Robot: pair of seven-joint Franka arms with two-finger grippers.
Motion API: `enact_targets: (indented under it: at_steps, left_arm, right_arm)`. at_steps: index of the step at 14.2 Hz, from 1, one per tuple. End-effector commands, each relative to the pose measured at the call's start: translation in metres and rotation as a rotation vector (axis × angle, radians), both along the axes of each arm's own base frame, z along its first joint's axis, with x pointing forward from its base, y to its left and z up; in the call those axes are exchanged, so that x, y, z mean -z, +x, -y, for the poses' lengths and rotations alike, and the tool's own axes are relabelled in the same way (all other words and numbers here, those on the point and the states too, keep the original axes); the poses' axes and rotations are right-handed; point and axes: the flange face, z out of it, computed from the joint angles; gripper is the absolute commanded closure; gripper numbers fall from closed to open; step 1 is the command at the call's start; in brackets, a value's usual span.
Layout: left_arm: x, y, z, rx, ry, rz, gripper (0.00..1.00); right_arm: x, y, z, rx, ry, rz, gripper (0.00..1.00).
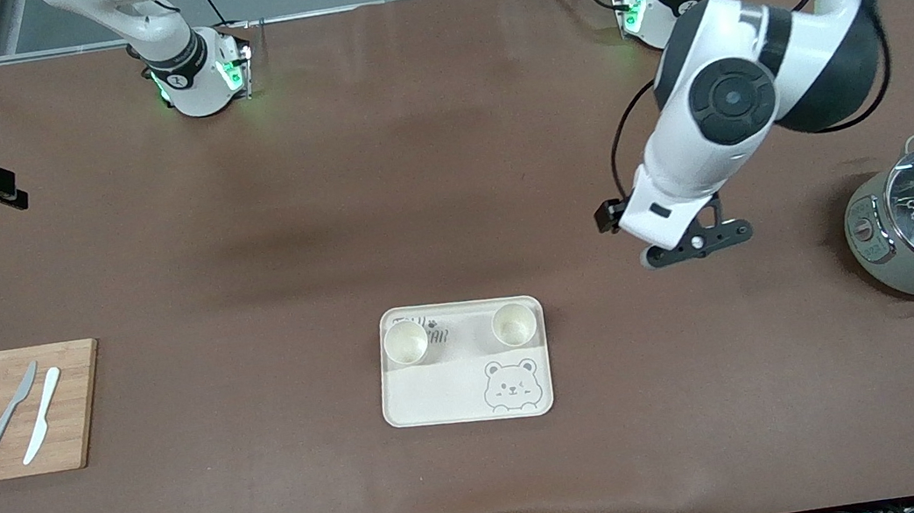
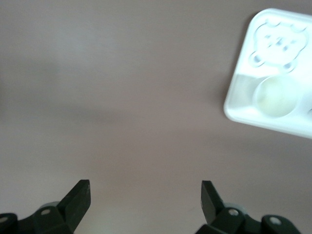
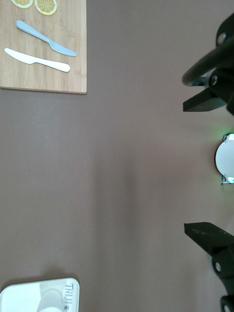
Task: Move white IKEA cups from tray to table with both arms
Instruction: 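Reach the left gripper down to the white cup on the tray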
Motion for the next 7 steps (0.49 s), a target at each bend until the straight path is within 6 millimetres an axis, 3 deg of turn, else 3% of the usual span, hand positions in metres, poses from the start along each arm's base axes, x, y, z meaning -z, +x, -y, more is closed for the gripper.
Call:
enact_targets:
  at_steps: [1,4,5,7]
  left_arm:
    - [0.031,0.012,0.026,-0.06,-0.051,0.018,0.0]
    - [0.07,0.022,0.041,-0.125,-0.088,0.029,0.0]
    - [0.082,0.021,0.054,-0.122,-0.108,0.039,0.0]
    - [0.105,0.023,0.064,-0.119,-0.12,0.056,0.0]
  right_arm:
    - [0.02,0.015,0.006,-0.006,-0.029,-0.041,0.0]
    - [0.057,0.03,0.009,0.001,-0.029,-0.117,0.0]
    - [0.058,0.029,0.008,-0.001,-0.03,-0.131,0.0]
    - [0.081,0.034,0.007,0.005,-0.026,-0.167,0.0]
